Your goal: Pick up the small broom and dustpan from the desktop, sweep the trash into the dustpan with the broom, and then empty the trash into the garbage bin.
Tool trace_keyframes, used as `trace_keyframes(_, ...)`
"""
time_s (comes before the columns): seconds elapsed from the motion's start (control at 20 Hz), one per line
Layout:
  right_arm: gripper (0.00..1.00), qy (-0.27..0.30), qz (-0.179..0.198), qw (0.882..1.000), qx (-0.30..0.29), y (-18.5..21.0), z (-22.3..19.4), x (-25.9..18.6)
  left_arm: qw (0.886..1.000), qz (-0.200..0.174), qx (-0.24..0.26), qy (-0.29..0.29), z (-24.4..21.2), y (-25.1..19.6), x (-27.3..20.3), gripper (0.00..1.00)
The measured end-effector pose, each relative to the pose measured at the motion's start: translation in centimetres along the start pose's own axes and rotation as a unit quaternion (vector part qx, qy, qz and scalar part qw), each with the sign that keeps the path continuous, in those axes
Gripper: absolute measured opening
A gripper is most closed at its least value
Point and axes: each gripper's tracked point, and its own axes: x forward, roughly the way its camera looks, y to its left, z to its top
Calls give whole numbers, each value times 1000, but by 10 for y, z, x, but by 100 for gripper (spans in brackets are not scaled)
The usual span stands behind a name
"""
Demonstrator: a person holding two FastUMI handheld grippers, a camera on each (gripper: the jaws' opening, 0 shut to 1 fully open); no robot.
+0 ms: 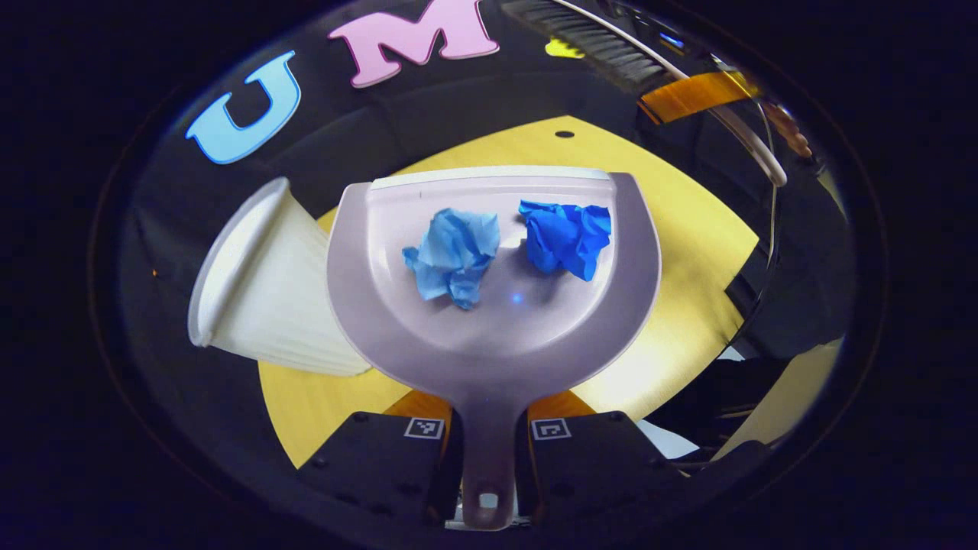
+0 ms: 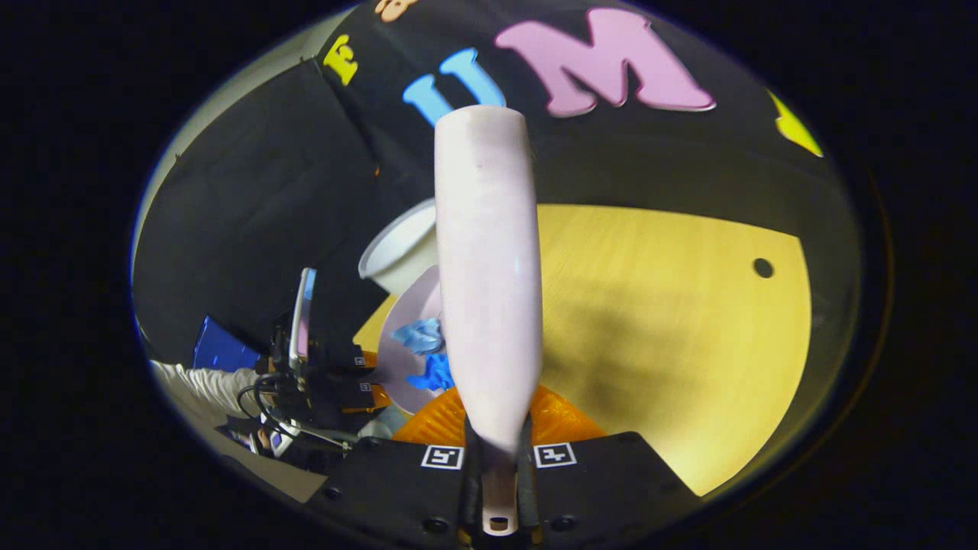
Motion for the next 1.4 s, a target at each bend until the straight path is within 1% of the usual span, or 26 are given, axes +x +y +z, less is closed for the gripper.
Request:
trace_keyframes(0.05, 19, -29, -13, 999, 7, -5, 3, -9, 1000, 17, 13, -18, 8, 13, 3, 25)
trace_keyframes(0.15, 19, -59, -24, 998, 17, -9, -3, -15, 997, 48, 31, -44, 23, 39, 2, 26)
trace_keyframes(0.2, 18, -74, -26, 997, 20, -9, -2, -22, 996, 60, 37, -45, 27, 53, 5, 25)
trace_keyframes(0.25, 18, -84, -22, 996, 23, -7, 0, -33, 995, 77, 46, -48, 30, 65, -8, 25)
trace_keyframes(0.3, 18, -97, -23, 995, 21, -11, 4, -38, 992, 103, 62, -48, 34, 85, -17, 26)
trace_keyframes(0.35, 18, -107, -29, 994, 19, -14, 4, -40, 986, 135, 85, -44, 40, 107, -24, 25)
trace_keyframes(0.4, 18, -115, -32, 993, 19, -8, 3, -43, 980, 165, 106, -41, 46, 129, -31, 25)
trace_keyframes(0.45, 18, -120, -34, 992, 23, -7, 2, -46, 973, 190, 124, -30, 51, 151, -40, 25)
trace_keyframes(0.55, 18, -130, -35, 991, 22, -10, 4, -50, 963, 222, 156, -4, 58, 181, -49, 25)
trace_keyframes(0.65, 18, -131, -44, 990, 20, -9, 2, -51, 947, 254, 192, 38, 60, 217, -52, 25)
trace_keyframes(0.75, 19, -128, -49, 990, 27, -9, -1, -49, 932, 273, 225, 76, 62, 238, -50, 26)
trace_keyframes(0.85, 18, -122, -51, 991, 35, -14, -7, -45, 917, 292, 246, 118, 54, 254, -50, 25)
trace_keyframes(0.95, 18, -115, -58, 991, 43, -24, -16, -42, 893, 315, 284, 149, 48, 268, -54, 25)
trace_keyframes(1.1, 18, -111, -57, 990, 61, -32, -29, -46, 870, 333, 306, 199, 29, 283, -54, 25)
trace_keyframes(1.15, 18, -111, -60, 990, 65, -35, -29, -45, 858, 340, 319, 215, 25, 289, -57, 25)
trace_keyframes(1.2, 18, -109, -62, 990, 69, -38, -30, -45, 842, 353, 337, 229, 22, 297, -60, 25)
trace_keyframes(1.3, 18, -108, -65, 990, 70, -43, -30, -44, 801, 383, 383, 254, 20, 309, -69, 25)
trace_keyframes(1.4, 18, -104, -70, 990, 66, -45, -34, -44, 761, 406, 432, 266, 24, 317, -75, 25)
